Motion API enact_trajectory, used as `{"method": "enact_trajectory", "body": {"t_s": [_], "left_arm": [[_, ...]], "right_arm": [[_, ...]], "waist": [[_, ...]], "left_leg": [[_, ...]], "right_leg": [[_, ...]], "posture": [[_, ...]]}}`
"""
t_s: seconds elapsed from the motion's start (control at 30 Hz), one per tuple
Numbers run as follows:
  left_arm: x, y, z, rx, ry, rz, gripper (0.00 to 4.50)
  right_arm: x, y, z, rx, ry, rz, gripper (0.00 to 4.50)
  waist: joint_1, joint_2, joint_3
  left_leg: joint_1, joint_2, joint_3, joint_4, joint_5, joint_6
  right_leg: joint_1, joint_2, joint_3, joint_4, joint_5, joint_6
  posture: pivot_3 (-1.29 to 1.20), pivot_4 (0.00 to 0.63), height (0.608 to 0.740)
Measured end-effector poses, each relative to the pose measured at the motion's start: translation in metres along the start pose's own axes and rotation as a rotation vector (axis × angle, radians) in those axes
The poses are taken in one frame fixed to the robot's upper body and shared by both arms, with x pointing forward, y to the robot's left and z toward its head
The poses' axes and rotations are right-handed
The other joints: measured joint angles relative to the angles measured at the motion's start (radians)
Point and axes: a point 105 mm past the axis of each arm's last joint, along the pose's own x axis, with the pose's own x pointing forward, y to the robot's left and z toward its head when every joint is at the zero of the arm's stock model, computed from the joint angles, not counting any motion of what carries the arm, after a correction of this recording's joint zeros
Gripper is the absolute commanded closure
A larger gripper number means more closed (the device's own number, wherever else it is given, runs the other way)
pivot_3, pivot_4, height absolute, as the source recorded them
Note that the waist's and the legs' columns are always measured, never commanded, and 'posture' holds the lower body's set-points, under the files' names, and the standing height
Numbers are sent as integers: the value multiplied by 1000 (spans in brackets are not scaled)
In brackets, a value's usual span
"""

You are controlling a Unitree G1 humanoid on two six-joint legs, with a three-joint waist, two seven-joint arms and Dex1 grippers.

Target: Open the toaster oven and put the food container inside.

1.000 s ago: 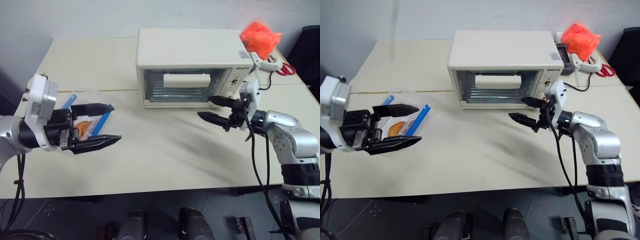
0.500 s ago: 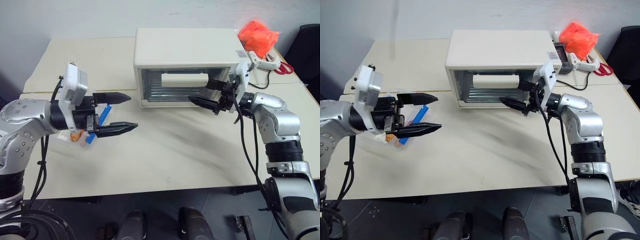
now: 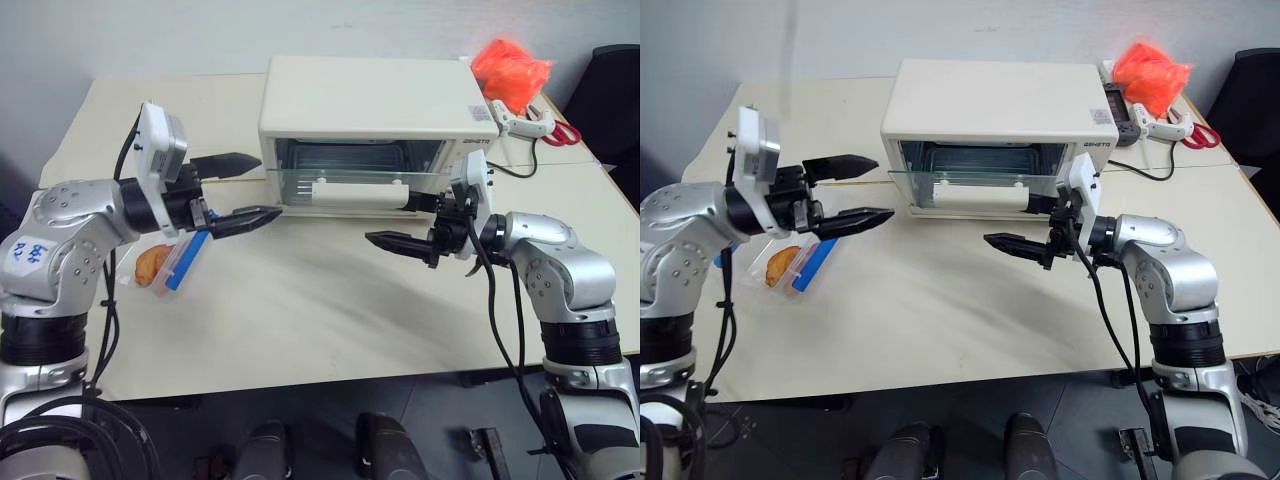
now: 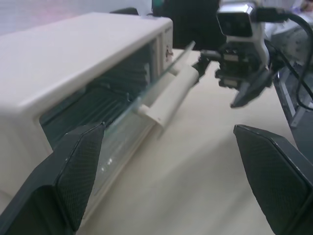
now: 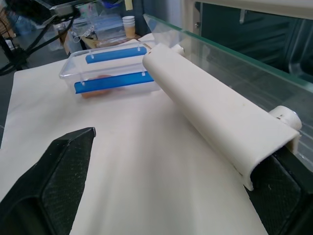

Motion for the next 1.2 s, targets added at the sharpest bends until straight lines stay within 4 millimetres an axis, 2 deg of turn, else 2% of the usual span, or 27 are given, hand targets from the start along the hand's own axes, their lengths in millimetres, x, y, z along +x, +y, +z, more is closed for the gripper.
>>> {"method": "enact_trajectory", "body": {"t_s": [0.07, 0.1, 0.27, 0.37, 0.47, 0.73, 0.87, 1.1, 1.2], "left_arm": [[5, 8, 6, 27, -16, 12, 801], [7, 15, 8, 64, -5, 30, 1158], [28, 49, -5, 143, 37, 129, 2646], [43, 60, 2, 184, 12, 142, 3602], [50, 67, 6, 240, 16, 149, 4480], [60, 60, -5, 303, 59, 44, 4480], [57, 56, -24, 262, 96, 9, 4480], [53, 51, -38, 239, 117, -8, 4480], [54, 48, -42, 227, 121, -15, 4480]], "right_arm": [[1, 3, -3, 5, -5, -11, 0], [1, 4, -4, 7, -8, -18, 0], [1, 5, -9, 15, -16, -45, 0], [1, 4, -10, 16, -18, -60, 0], [1, 3, -11, 21, -22, -72, 0], [-5, 5, -21, 42, -22, -110, 0], [-10, 4, -16, 35, -44, -132, 0], [-9, 9, -12, 31, -47, -130, 0], [-22, 12, -19, 35, -2, -154, 0]], "waist": [[-1, 0, 0], [-2, 0, 0], [0, -1, 0], [2, -2, 1], [-1, -2, 1], [1, -2, 1], [2, -2, 1], [1, -2, 1], [7, -2, 1]], "left_leg": [[0, 0, 1, 0, 0, 0], [0, 0, 2, 0, 0, 0], [0, 0, 4, 1, 0, 0], [0, 0, 4, 1, 0, 0], [0, 0, 4, 1, 0, 0], [0, 0, 4, 2, 1, 0], [0, 0, 4, 2, 1, 0], [0, 0, 4, 2, 1, 0], [-1, -1, 3, 2, 1, 0]], "right_leg": [[0, 0, -1, 0, 0, 0], [0, 0, 0, 0, 0, 0], [0, 0, -1, 0, 0, 0], [0, 0, -1, 0, 0, 0], [0, 0, -2, 1, 0, 0], [0, 0, -2, 2, 0, 0], [0, 0, -2, 2, 0, 0], [0, 0, -2, 2, 0, 0], [0, -1, -2, 1, 0, 0]], "posture": [[0, 150, 740], [0, 150, 740], [0, 150, 740], [0, 150, 740], [0, 150, 740], [0, 150, 740], [0, 150, 740], [0, 150, 740], [0, 150, 740]]}}
